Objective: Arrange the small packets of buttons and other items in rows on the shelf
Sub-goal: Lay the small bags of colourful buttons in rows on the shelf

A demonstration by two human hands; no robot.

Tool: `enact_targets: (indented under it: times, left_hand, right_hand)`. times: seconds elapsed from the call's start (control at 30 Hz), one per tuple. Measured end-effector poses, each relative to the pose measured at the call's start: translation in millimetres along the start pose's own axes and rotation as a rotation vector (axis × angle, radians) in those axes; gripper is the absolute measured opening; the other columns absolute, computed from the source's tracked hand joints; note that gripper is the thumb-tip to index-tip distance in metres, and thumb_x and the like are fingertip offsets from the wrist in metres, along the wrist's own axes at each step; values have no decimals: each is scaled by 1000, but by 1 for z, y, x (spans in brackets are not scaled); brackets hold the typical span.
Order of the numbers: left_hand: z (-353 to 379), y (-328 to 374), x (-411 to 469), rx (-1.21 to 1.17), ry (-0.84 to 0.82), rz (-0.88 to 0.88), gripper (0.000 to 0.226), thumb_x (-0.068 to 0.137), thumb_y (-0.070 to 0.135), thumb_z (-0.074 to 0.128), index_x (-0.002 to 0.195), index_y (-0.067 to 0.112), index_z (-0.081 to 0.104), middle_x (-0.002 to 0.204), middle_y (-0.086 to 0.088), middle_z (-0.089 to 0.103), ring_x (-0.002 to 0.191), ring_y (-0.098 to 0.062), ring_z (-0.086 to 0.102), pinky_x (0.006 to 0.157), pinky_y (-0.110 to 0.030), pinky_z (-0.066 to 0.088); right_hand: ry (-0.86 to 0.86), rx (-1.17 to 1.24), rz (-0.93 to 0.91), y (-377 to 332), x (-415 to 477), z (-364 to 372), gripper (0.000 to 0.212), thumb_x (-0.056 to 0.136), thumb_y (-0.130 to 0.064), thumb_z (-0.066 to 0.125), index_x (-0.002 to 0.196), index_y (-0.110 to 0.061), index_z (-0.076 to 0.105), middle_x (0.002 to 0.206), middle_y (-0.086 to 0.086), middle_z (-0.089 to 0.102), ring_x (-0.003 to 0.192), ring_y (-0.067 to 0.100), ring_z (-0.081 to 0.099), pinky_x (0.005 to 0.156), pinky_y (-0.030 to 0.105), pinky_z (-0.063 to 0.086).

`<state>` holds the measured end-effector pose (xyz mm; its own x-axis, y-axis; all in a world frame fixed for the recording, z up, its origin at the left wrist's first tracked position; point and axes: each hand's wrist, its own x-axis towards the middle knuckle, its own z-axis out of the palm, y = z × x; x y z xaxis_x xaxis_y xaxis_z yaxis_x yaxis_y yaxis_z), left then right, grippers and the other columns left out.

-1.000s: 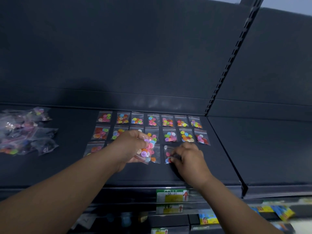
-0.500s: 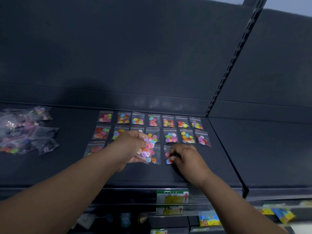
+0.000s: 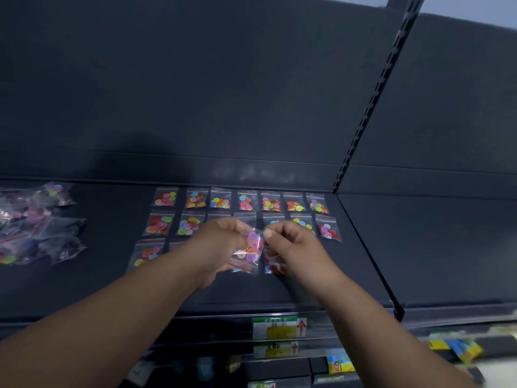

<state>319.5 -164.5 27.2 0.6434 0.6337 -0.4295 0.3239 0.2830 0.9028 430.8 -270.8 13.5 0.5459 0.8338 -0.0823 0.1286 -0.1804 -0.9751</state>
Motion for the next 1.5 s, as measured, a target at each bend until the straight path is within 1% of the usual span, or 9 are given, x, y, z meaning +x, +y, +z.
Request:
enact_targets:
  times: [0.1,0.3,0.53,0.73,0.87,0.93,1.07,1.37,1.5]
  left_hand:
    - [6,1,-1,89,-29,62,17,82,2,66,89,18,68,97,-8,70,100,-31,65,93,-48,51]
    - [13,4,-4,100,-141,42,26,83,6,68,108,5,59,90,-15,71,76,-20,69,71,-28,59]
    - [29,10,-1,199,-167,89,16,87,4,60,101,8,66,79,-8,64,62,-11,57,51,-18,46]
    - [35,-1,6,513,-98,294,22,92,14,55,113,21,57,108,2,64,89,-11,61,67,-20,45]
    - [33,-18,10,993,-94,512,25,94,18,51,117,21,60,105,5,56,94,-13,53,98,-31,42]
    - [35,-23,12,1135,-143,593,28,95,17,48,120,20,59,113,4,56,105,-14,52,99,-26,39]
    - [38,-29,14,1332,-210,648,34,95,15,43,127,18,56,138,1,48,130,-17,39,111,-27,28]
    - [40,-35,17,1427,-292,615,44,97,15,39,141,17,43,143,-1,42,132,-19,35,111,-29,29]
    - [41,-34,19,1433,-300,631,42,96,14,41,137,15,46,141,-2,44,131,-19,37,110,-31,29]
  right_hand:
    - [-62,105,80,-7,-1,-1,9,88,-11,64,80,-12,63,62,2,57,49,8,48,48,22,41]
    - [-6,372,202,-1,-3,-18,14,89,-5,59,76,-10,57,63,6,61,57,14,54,53,24,44]
    - [-50,179,127,1,-6,-38,14,84,0,63,91,-12,64,76,5,66,65,12,60,60,23,45]
    - [323,129,240,20,-3,-61,21,82,-3,69,82,-12,50,85,8,62,69,17,61,59,29,53]
    - [322,-891,261,40,-11,-74,25,85,-30,61,99,-14,48,99,10,58,84,26,56,65,31,42]
    - [325,-1081,118,46,-15,-74,32,86,-30,59,111,-11,52,110,12,54,99,32,54,73,32,41]
    - [220,-1026,-125,54,-15,-70,19,87,-16,59,104,-13,67,109,6,59,105,27,52,79,26,43]
    - [165,-927,-108,56,0,-57,19,89,-18,59,105,-12,69,109,6,59,105,22,53,84,24,43]
    - [158,-927,-98,56,7,-52,25,89,-2,51,104,-9,70,108,9,60,100,24,56,81,24,46]
